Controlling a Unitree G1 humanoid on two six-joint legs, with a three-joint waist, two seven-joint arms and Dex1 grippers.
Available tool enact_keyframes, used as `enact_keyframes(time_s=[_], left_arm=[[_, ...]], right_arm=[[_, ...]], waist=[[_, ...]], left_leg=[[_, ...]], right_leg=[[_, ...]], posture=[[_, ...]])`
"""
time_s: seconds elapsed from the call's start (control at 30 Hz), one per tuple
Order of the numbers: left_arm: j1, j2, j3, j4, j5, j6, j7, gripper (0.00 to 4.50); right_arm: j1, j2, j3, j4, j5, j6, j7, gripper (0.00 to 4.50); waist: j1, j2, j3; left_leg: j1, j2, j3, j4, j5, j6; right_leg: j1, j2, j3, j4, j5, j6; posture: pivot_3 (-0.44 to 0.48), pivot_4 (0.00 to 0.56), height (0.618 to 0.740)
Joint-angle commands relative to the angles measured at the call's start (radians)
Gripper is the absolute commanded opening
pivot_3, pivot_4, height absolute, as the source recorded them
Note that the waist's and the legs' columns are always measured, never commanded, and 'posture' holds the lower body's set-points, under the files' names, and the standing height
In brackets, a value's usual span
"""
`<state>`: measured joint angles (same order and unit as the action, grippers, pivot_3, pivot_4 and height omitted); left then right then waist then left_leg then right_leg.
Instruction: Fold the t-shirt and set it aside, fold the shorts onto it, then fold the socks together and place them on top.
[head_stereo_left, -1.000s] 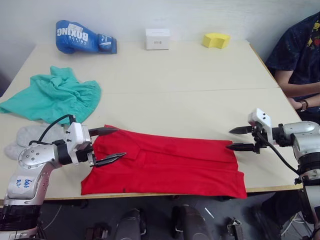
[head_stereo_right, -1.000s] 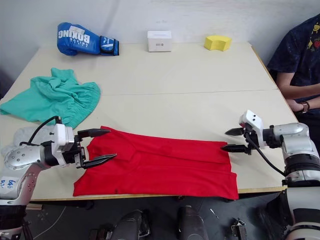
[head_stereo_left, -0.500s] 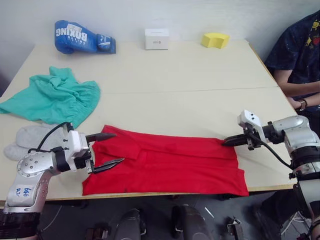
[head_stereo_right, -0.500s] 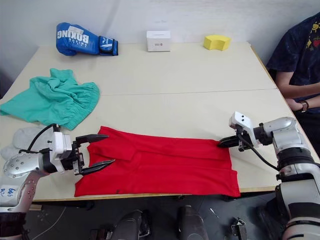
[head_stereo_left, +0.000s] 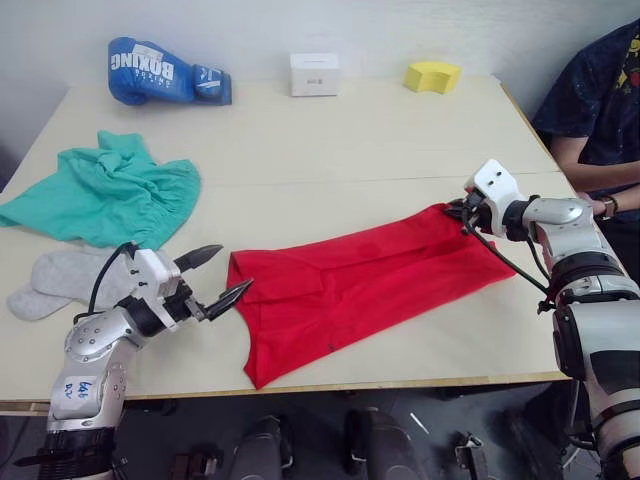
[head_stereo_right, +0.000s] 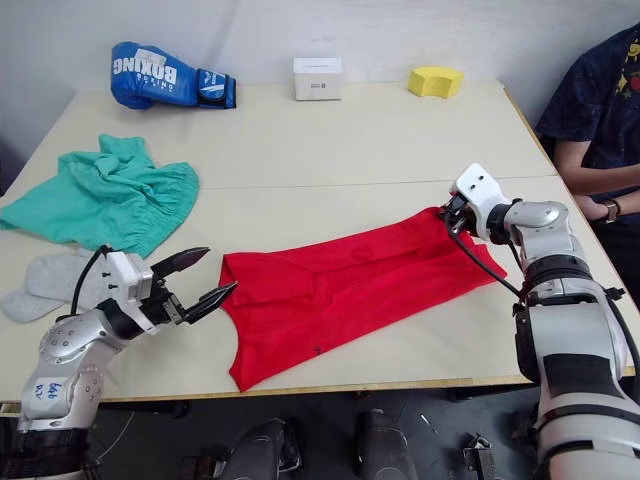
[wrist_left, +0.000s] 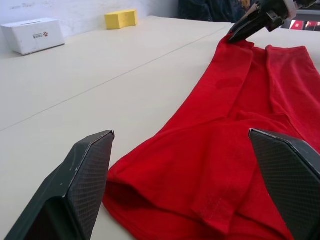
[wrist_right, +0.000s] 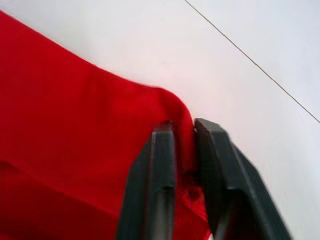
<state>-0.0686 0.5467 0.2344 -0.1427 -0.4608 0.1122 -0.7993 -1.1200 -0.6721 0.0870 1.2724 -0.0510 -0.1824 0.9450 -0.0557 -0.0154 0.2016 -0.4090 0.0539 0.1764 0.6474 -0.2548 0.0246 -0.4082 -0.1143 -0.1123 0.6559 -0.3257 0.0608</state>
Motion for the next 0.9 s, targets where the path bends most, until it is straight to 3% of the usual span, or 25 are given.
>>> enact_keyframes(time_s=[0.03,0.17,0.27,0.4,0.47,0.63,0.77,0.9], left_arm=[[-0.007,0.015,0.002,-0.011,0.009,-0.005,-0.005,4.50],[-0.056,0.042,-0.006,0.040,0.016,-0.005,-0.032,4.50],[-0.141,0.067,-0.041,0.118,0.038,-0.006,-0.072,4.50],[-0.319,0.063,-0.121,0.265,0.079,0.033,-0.108,4.50],[-0.390,0.059,-0.187,0.323,0.119,0.041,-0.153,4.50],[-0.555,0.042,-0.298,0.504,0.221,0.037,-0.201,4.50],[-0.649,0.017,-0.356,0.641,0.292,0.020,-0.220,4.50],[-0.739,-0.005,-0.375,0.786,0.338,0.001,-0.233,4.50]], right_arm=[[0.004,-0.067,-0.047,-0.022,0.013,-0.023,0.023,2.07],[0.016,-0.147,-0.073,-0.061,0.018,0.029,0.029,3.41],[0.038,-0.209,-0.108,-0.140,0.062,0.276,0.100,4.46],[0.253,-0.315,-0.100,-0.562,0.137,0.869,0.222,4.46],[0.386,-0.349,-0.165,-0.823,0.250,1.149,0.230,4.46],[0.610,-0.342,-0.367,-1.215,0.425,1.582,0.147,4.46],[0.761,-0.260,-0.451,-1.445,0.491,1.717,0.057,4.46],[0.834,-0.157,-0.466,-1.508,0.488,1.684,-0.055,4.46]], waist=[[0.000,0.000,0.000],[0.002,0.000,0.000],[0.002,0.000,0.000],[0.013,0.000,0.000],[0.025,0.001,0.000],[0.025,0.002,0.000],[0.030,0.001,-0.001],[0.028,0.000,-0.001]], left_leg=[[0.000,0.000,0.000,0.000,0.000,0.000],[0.000,0.000,0.000,0.000,0.001,0.000],[0.000,0.000,0.000,-0.001,0.001,0.000],[0.000,0.001,-0.002,0.000,0.001,0.000],[0.000,0.001,-0.002,-0.001,0.000,0.000],[-0.001,0.001,-0.001,0.000,0.000,0.001],[-0.001,0.001,-0.003,0.000,-0.002,0.006],[-0.004,0.000,-0.003,0.001,-0.002,0.007]], right_leg=[[0.000,0.000,0.000,0.000,0.000,0.000],[0.000,0.000,0.000,0.000,0.000,0.000],[0.000,0.000,0.000,0.000,0.000,0.000],[0.000,0.000,-0.001,0.000,0.000,0.000],[0.000,0.000,-0.001,-0.001,0.000,0.000],[-0.002,0.000,-0.001,0.000,0.000,0.000],[-0.001,0.000,-0.002,0.000,0.001,0.000],[-0.003,0.000,-0.002,0.000,0.001,0.001]], posture=[[0.000,0.150,0.740],[0.000,0.150,0.740],[0.000,0.150,0.740],[0.000,0.150,0.740],[0.000,0.150,0.740],[0.000,0.150,0.740],[0.000,0.150,0.740],[0.000,0.150,0.740]])
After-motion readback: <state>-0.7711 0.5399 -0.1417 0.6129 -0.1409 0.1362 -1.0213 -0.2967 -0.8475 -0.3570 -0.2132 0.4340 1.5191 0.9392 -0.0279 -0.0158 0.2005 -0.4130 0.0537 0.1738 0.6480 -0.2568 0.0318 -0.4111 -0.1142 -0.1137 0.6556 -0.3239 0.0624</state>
